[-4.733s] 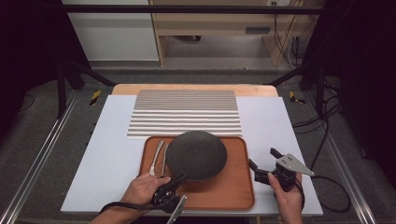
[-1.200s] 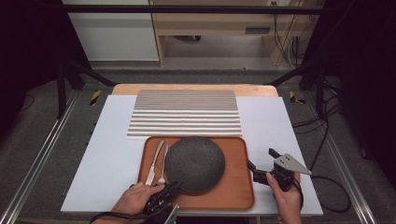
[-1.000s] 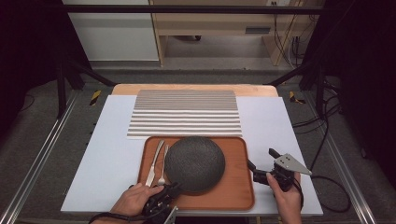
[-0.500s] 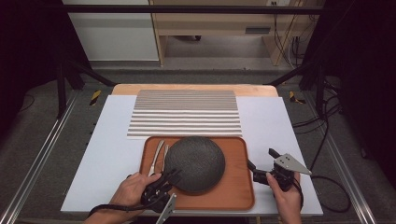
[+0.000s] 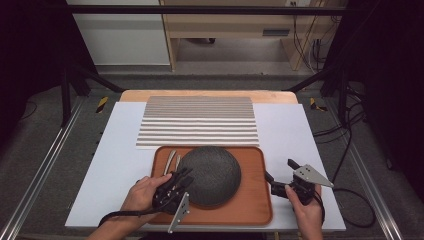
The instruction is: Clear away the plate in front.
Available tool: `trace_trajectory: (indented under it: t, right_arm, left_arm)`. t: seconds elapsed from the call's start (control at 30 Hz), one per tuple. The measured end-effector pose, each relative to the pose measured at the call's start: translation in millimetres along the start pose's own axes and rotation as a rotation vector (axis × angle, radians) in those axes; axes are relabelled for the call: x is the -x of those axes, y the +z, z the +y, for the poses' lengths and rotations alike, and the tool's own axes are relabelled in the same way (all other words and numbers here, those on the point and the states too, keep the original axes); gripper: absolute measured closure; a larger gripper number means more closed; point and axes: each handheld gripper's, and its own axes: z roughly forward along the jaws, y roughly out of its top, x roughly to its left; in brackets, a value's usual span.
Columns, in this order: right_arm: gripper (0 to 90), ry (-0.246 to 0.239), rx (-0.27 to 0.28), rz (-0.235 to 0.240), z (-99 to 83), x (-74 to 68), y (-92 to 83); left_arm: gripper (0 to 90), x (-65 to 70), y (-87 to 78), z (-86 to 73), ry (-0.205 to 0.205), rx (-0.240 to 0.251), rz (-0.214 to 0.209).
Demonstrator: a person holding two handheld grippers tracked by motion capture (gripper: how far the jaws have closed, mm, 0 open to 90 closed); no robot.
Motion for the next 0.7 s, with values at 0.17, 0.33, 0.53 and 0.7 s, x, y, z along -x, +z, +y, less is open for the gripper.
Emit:
trace_trajectory:
  t: [0.17,0.33,0.53,0.7]
  right_arm:
    - [4.6,0.001,-0.001,0.0,0.0,0.0,0.1]
    - [4.6,0.0,0.0,0.0,0.3,0.2,-0.2]
    - [4.6,-0.001,0.002,-0.001,0.4,0.6,-0.4]
    - [4.6,-0.001,0.001,0.001,0.5,0.1,0.0]
  left_arm:
    - [55.1,-4.1,2.6,-0.2,-0.034,-0.003,0.019]
    - [53.4,-8.2,5.2,-0.2,-0.051,-0.013,0.025]
    - [51.2,-11.9,8.1,-1.1,-0.076,-0.034,0.031]
    - [49.2,-14.5,11.0,-3.5,-0.115,-0.049,0.033]
